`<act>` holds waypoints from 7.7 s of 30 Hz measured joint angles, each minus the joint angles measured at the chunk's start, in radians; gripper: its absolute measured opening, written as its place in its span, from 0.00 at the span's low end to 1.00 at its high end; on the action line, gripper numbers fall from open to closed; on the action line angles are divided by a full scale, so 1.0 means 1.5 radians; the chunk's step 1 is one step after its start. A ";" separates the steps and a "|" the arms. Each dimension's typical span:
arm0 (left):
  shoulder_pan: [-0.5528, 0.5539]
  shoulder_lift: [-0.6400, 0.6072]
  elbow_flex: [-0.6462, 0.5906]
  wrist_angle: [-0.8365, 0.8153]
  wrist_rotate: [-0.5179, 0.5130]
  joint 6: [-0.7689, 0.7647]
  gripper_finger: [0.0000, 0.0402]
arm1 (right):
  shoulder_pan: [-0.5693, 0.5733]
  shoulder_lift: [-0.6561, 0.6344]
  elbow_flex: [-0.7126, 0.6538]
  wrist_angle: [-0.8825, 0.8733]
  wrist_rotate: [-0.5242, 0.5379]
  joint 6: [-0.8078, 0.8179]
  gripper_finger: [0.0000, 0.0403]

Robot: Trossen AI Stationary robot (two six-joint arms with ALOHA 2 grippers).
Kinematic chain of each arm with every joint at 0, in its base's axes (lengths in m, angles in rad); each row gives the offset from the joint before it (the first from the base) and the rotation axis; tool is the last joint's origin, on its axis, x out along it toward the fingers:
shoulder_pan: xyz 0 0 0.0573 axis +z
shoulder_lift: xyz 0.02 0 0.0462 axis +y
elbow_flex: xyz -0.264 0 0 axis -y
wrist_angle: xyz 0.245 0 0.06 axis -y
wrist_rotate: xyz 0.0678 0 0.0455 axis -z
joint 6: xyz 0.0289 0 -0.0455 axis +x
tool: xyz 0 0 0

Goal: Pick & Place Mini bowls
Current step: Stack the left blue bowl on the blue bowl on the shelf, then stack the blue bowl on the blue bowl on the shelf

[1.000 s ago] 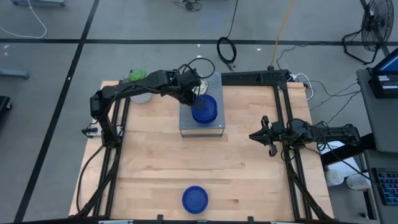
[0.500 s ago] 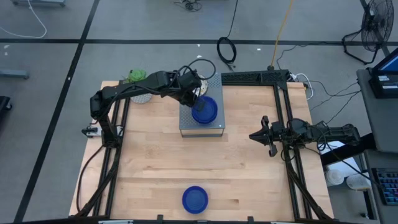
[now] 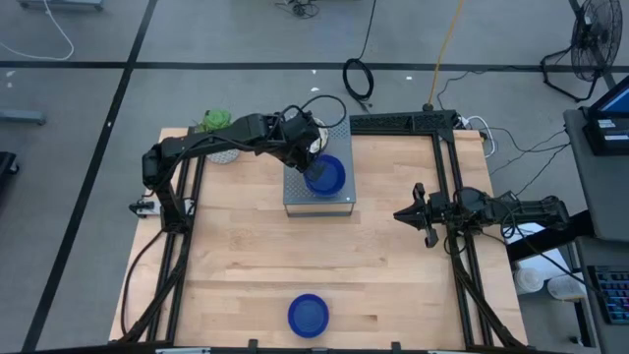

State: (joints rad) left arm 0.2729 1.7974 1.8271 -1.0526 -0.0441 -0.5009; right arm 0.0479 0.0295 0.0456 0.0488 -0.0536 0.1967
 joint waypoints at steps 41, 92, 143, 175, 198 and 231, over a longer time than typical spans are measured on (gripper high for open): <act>-0.098 -0.096 -0.149 0.266 -0.140 0.244 0.01 | 0.000 0.001 0.000 0.000 0.000 0.000 0.05; -0.543 0.176 -0.149 0.208 -0.052 0.120 0.46 | 0.000 0.008 0.000 0.003 0.000 0.000 0.05; -0.479 0.197 -0.149 -0.033 -0.099 0.011 0.25 | 0.000 0.010 0.000 0.004 0.000 0.000 0.05; -0.478 0.197 -0.149 0.062 -0.022 0.093 0.23 | 0.000 0.010 0.000 0.004 0.000 0.000 0.05; -0.478 0.197 -0.149 0.062 -0.035 0.093 0.23 | 0.000 0.010 0.000 0.004 0.000 0.000 0.05; -0.478 0.197 -0.149 0.062 -0.035 0.092 0.23 | 0.000 0.010 0.000 0.004 0.000 0.000 0.05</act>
State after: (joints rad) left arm -0.4435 2.0926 1.6035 -0.9600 -0.0967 -0.3622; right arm 0.0475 0.0441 0.0456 0.0547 -0.0536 0.1968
